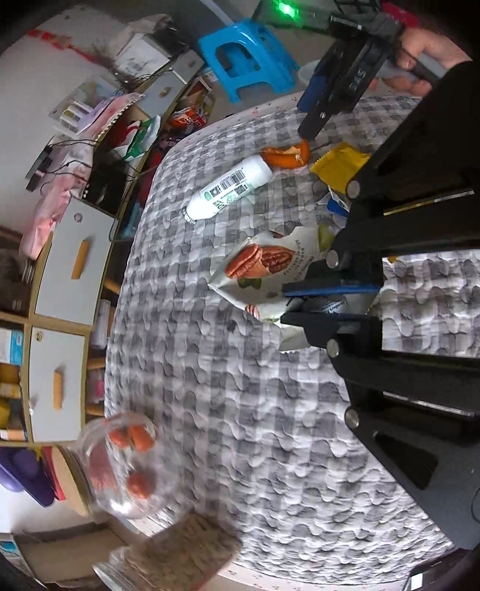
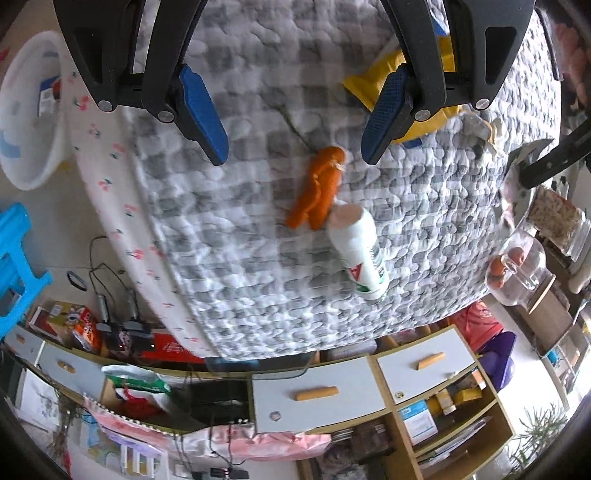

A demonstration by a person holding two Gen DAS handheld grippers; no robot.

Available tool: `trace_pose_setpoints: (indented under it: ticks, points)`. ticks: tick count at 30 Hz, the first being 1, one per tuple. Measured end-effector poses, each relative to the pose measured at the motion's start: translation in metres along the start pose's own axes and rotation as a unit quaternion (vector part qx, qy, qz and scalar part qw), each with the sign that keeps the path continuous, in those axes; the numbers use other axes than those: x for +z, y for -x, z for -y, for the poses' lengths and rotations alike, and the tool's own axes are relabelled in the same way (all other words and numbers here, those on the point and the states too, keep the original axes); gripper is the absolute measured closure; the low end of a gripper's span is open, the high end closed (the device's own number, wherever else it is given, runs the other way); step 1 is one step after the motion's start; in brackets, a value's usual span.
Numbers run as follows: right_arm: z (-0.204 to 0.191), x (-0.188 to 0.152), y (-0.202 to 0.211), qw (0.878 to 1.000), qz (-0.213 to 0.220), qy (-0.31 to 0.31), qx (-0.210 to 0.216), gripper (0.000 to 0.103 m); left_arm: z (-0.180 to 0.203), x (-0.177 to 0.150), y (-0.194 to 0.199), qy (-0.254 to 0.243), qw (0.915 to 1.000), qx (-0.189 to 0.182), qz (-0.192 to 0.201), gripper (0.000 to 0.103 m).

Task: Collect trash
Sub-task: 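Grasp the white pecan snack bag with the left gripper while the right gripper grasps the orange toy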

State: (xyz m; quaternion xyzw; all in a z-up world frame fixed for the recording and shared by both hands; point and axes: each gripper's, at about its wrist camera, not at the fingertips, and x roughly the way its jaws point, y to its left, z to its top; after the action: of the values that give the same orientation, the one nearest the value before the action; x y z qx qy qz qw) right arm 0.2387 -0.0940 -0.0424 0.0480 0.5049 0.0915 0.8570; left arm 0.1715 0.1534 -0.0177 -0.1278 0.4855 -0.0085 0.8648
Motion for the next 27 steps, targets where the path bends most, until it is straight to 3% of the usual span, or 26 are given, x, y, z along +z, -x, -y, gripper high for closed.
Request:
trace_pose_setpoints:
  ticks: [7,15,27]
  points:
    - [-0.016,0.003,-0.024,1.0,-0.007,0.012,0.009,0.047,-0.006,-0.003,0.004,0.003,1.0,-0.001,-0.002,0.094]
    - [-0.023,0.001,-0.041,0.999,-0.02,0.025,-0.005,0.078,-0.004,-0.007,0.005,-0.004,1.0,0.001,-0.004,0.094]
    - [-0.003,-0.004,0.007,1.0,0.011,0.007,-0.002,0.081,0.014,-0.017,0.017,-0.017,0.9998,-0.011,0.007,0.094]
